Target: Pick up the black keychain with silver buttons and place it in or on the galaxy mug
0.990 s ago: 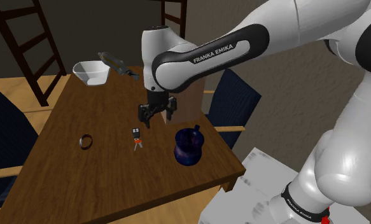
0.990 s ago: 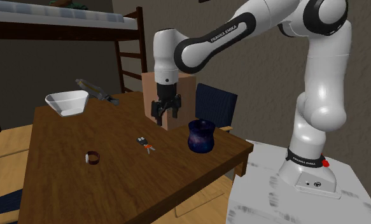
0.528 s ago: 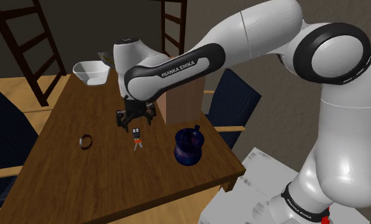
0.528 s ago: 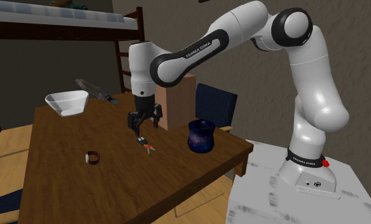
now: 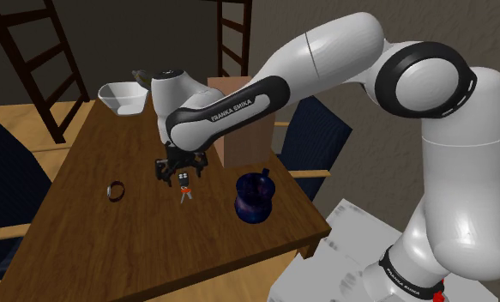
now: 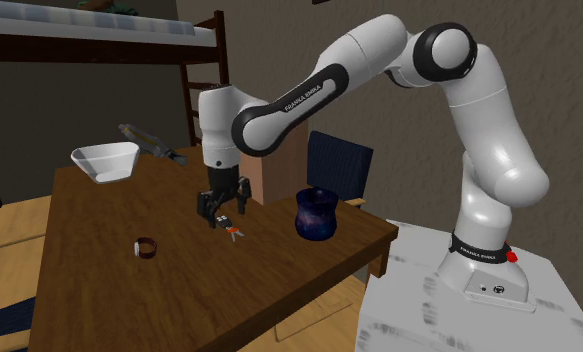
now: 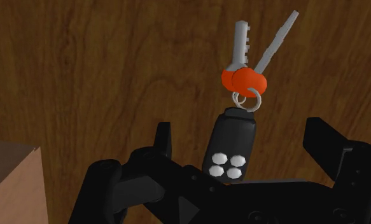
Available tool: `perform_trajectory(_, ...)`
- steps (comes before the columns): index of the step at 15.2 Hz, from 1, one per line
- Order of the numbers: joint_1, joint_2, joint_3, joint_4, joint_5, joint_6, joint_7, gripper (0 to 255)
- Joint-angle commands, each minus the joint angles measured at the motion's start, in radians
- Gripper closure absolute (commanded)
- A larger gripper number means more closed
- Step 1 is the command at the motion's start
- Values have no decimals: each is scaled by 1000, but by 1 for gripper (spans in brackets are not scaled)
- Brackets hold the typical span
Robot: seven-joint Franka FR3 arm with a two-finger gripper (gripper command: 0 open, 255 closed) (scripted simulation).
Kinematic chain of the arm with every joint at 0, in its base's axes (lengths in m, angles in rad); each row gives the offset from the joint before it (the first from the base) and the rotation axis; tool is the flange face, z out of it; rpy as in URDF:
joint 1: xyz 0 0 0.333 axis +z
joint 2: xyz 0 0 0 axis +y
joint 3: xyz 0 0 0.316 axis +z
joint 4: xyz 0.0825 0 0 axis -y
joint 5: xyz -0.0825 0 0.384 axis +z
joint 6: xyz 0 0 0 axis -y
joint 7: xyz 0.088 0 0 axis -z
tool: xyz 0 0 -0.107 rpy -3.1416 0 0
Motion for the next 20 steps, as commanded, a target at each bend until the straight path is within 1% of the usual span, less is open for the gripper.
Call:
perform_trajectory(1, 1, 8, -2, -4, -3, 12, 3, 0)
perform_trajectory(8, 1, 8, -2, -4, -3, 12, 3, 0)
perform_trajectory(9, 1, 8, -2, -4, -3, 12, 3, 255)
perform_trajectory(18, 1, 8, -2, -4, -3, 12, 3, 255)
perform_trajectory(20, 0, -4, 1, 6, 2, -9, -1, 255)
